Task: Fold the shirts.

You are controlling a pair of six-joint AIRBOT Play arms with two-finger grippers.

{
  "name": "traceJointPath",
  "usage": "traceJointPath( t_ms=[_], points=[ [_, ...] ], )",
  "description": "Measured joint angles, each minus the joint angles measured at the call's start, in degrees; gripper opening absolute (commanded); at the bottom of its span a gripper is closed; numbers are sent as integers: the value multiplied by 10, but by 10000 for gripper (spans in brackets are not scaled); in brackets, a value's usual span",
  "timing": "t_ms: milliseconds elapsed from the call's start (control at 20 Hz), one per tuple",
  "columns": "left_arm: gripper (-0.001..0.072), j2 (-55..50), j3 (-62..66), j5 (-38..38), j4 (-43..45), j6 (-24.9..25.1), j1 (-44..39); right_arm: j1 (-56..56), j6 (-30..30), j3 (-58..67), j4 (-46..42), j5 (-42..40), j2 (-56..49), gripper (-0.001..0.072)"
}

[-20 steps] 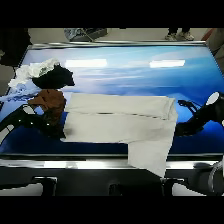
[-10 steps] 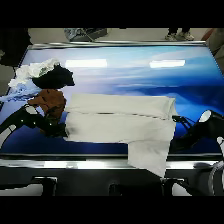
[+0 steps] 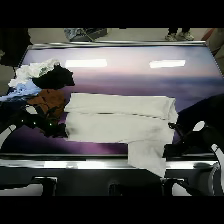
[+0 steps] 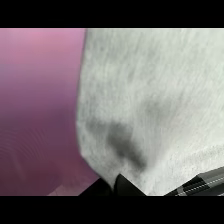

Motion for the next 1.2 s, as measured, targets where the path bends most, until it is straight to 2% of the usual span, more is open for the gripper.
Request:
traceJointPath(
  t_ms=[50,200,400,600,900,1200],
  points=[
    [30,0,0,1,0,0,0,0,4,-3,0,-9,-2,49],
    [27,1,-1,5,0,2,0,0,5,-5,4,-10,-3,48],
    [24,25,4,37,15,9,0,0,-27,39,-5,-42,13,46],
    [23,52,51,12,4,7,0,0,-38,134,16,1,37,46],
    [23,-21,223,-5,-14,-25,-1,12,-19,273,67,-17,-2,46],
    [24,-157,439,-41,-36,-78,-3,18,19,403,127,-116,-106,47]
  ],
)
